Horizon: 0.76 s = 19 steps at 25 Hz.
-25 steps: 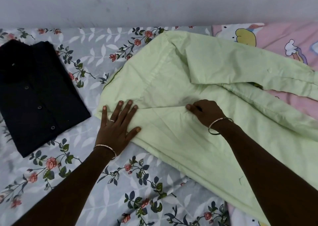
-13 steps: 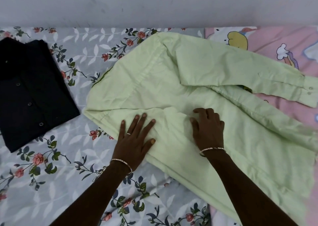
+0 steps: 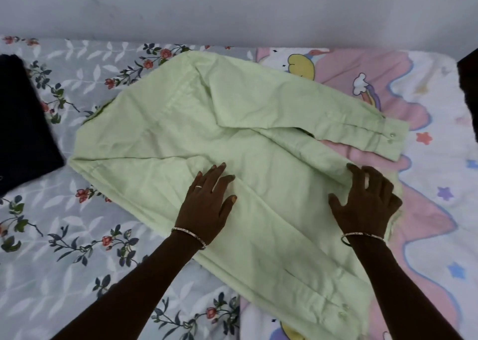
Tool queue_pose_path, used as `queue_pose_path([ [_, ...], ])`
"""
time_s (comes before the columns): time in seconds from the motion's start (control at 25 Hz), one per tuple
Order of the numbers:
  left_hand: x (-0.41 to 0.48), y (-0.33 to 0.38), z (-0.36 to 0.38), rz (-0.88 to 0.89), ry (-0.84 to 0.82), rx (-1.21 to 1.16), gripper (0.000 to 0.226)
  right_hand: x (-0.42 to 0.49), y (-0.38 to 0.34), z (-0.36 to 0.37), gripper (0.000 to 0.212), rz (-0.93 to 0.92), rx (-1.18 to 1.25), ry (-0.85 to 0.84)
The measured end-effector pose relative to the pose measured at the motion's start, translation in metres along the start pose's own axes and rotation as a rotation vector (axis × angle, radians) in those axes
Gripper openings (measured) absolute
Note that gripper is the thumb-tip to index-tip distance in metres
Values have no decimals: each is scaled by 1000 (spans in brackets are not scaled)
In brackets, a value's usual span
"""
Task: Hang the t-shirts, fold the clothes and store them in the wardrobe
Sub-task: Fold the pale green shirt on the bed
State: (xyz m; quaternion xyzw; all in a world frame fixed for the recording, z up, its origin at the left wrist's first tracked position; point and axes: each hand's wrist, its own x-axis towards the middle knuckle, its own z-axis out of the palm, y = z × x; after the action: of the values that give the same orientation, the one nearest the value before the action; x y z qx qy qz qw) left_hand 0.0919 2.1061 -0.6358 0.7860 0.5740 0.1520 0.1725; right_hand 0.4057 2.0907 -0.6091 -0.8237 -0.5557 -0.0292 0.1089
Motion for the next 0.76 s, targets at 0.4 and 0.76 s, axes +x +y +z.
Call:
queue_pose_path([
  [0.4, 16, 62, 45, -3, -76, 23, 50, 31, 57, -3, 40, -165, 10, -73],
  [0.76, 35, 65, 36, -99, 55, -221, 45, -17, 57, -6, 47, -428, 32, -248],
])
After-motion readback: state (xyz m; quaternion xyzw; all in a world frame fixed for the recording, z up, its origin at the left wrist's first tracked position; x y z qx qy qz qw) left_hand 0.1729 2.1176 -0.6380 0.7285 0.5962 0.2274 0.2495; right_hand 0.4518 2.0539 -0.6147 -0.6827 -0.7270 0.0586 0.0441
